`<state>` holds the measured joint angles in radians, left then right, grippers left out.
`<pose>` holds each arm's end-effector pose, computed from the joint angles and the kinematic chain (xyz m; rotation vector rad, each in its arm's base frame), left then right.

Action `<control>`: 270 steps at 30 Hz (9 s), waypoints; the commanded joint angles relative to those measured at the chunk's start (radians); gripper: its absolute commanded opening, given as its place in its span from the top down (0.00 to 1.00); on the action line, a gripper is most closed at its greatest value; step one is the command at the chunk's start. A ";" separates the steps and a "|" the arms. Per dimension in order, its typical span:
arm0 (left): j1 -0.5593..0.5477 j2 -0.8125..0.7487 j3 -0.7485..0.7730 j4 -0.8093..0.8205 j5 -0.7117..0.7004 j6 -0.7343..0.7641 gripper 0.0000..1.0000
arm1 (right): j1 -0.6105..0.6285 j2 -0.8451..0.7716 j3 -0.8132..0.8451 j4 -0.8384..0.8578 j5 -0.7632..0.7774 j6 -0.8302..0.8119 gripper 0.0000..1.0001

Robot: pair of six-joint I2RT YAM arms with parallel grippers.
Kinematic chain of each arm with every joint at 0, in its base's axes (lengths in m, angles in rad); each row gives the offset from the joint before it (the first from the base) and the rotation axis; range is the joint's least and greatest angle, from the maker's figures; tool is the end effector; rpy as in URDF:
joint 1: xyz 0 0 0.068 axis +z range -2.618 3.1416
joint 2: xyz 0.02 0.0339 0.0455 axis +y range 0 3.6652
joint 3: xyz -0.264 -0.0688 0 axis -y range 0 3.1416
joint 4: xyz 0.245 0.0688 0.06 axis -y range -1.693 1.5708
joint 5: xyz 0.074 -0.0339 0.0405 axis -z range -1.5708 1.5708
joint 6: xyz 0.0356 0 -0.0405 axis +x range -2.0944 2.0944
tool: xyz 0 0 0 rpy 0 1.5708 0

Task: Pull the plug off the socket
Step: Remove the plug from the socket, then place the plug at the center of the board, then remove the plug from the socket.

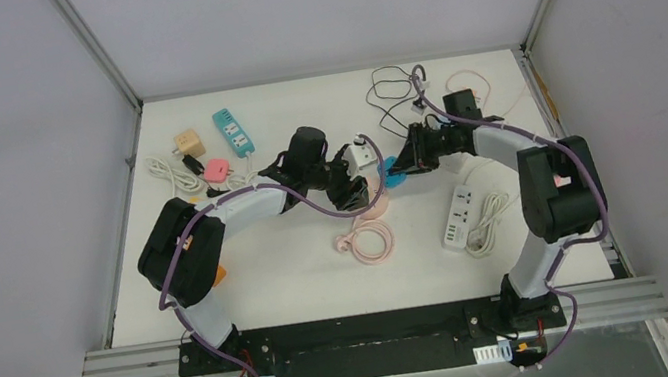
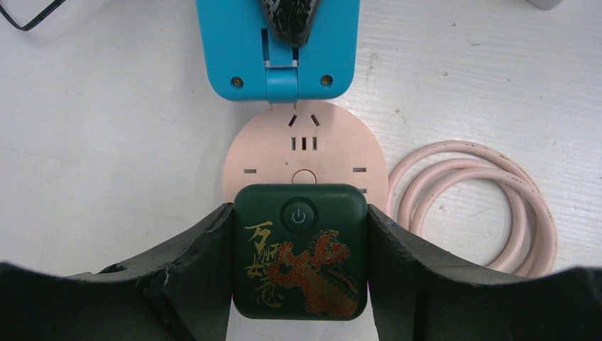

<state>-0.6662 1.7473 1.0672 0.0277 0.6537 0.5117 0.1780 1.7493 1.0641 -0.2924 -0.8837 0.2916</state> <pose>0.2821 -0.2493 0.2039 1.4949 1.5886 -0.8092 0.3382 0.0888 0.1846 -0.2161 2.4837 1.3106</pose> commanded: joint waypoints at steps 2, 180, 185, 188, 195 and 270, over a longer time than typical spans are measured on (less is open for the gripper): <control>-0.006 0.001 -0.020 0.001 -0.051 -0.115 0.45 | -0.039 -0.055 0.038 -0.007 -0.062 -0.077 1.00; 0.141 -0.795 -0.385 -0.624 -1.173 -1.117 1.00 | 0.063 -0.066 0.292 -0.979 -0.184 -1.270 0.00; 0.156 -0.747 -0.385 -0.623 -1.177 -1.124 1.00 | 0.063 -0.066 0.290 -0.979 -0.182 -1.273 0.00; 0.164 -0.725 -0.388 -0.619 -1.179 -1.138 1.00 | 0.062 -0.066 0.290 -0.979 -0.181 -1.272 0.00; 0.174 -0.692 -0.386 -0.609 -1.183 -1.150 1.00 | 0.062 -0.066 0.290 -0.978 -0.180 -1.272 0.00; 0.277 -0.705 -0.426 -0.091 -0.364 -0.877 0.15 | 0.061 -0.067 0.292 -1.012 -0.177 -1.319 0.00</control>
<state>-0.3973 1.1057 0.6971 -0.3443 0.0414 -0.4019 0.2451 1.7123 1.3518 -1.3029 -1.0542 -0.9897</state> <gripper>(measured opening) 0.822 0.996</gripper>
